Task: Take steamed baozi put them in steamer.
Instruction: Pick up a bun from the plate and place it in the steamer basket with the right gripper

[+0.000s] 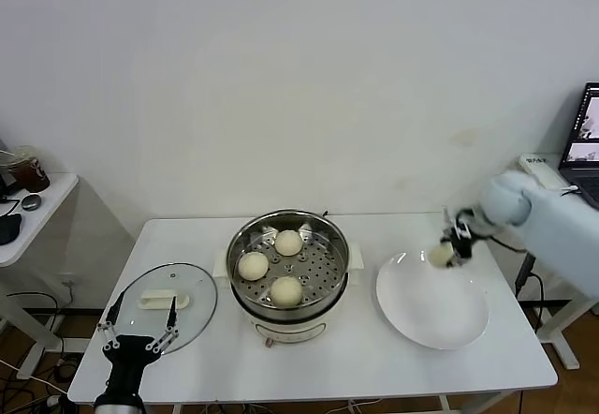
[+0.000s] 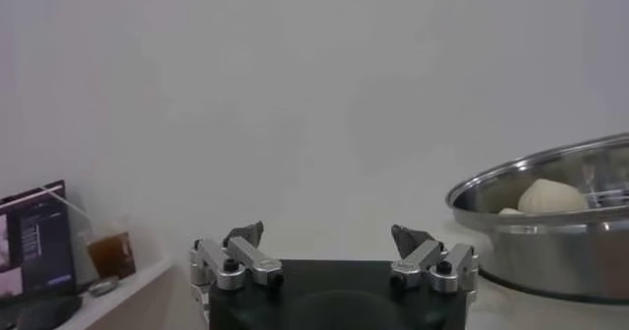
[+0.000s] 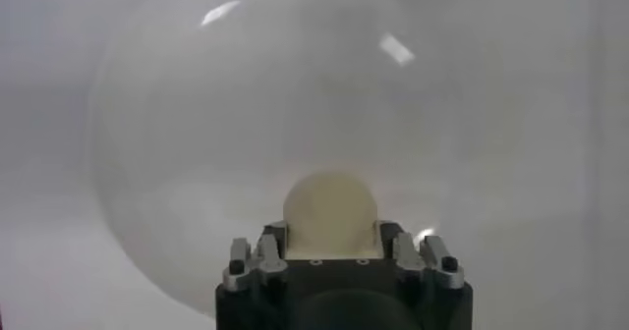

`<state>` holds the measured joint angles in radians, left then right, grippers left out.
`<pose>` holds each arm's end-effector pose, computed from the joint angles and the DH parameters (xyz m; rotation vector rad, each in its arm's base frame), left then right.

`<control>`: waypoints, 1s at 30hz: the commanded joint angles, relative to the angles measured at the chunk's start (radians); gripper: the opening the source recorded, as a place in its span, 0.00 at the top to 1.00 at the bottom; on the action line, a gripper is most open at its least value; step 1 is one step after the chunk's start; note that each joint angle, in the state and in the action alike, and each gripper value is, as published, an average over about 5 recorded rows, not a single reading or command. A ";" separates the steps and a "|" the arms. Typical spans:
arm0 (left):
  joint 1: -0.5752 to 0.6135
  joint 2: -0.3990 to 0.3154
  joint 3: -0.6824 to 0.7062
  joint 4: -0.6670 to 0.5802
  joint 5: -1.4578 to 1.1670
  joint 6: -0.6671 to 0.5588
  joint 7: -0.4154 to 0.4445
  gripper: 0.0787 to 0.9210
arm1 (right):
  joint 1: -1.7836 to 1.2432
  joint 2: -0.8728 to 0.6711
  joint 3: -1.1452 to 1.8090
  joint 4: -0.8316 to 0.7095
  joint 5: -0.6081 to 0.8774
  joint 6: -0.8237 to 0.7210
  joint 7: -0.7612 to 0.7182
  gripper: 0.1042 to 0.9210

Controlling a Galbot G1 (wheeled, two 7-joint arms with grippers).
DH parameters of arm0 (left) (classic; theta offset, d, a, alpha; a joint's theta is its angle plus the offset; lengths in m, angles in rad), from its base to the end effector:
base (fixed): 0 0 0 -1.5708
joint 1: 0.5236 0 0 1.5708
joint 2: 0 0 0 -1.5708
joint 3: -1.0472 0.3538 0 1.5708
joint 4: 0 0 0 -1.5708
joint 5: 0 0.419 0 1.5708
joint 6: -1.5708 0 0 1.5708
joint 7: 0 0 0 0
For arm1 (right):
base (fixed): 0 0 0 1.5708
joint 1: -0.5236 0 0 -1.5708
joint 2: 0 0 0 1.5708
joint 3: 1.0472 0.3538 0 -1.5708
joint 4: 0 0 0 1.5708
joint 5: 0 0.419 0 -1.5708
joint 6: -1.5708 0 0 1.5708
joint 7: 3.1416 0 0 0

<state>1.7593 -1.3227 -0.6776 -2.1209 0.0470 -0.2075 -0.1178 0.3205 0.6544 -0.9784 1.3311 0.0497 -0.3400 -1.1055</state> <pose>0.1906 0.0862 -0.3193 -0.0855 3.0160 0.5001 0.5914 -0.1125 -0.0932 1.1648 -1.4897 1.4101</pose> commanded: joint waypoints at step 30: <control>-0.012 -0.012 -0.019 -0.001 0.001 -0.001 0.001 0.12 | 0.194 0.523 -0.382 0.035 0.378 -0.372 0.210 0.55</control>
<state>1.7477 -1.3346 -0.6958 -2.1231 0.0478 -0.2090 -0.1175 0.5904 1.1178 -1.3477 1.4317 0.4725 -0.6832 -0.9120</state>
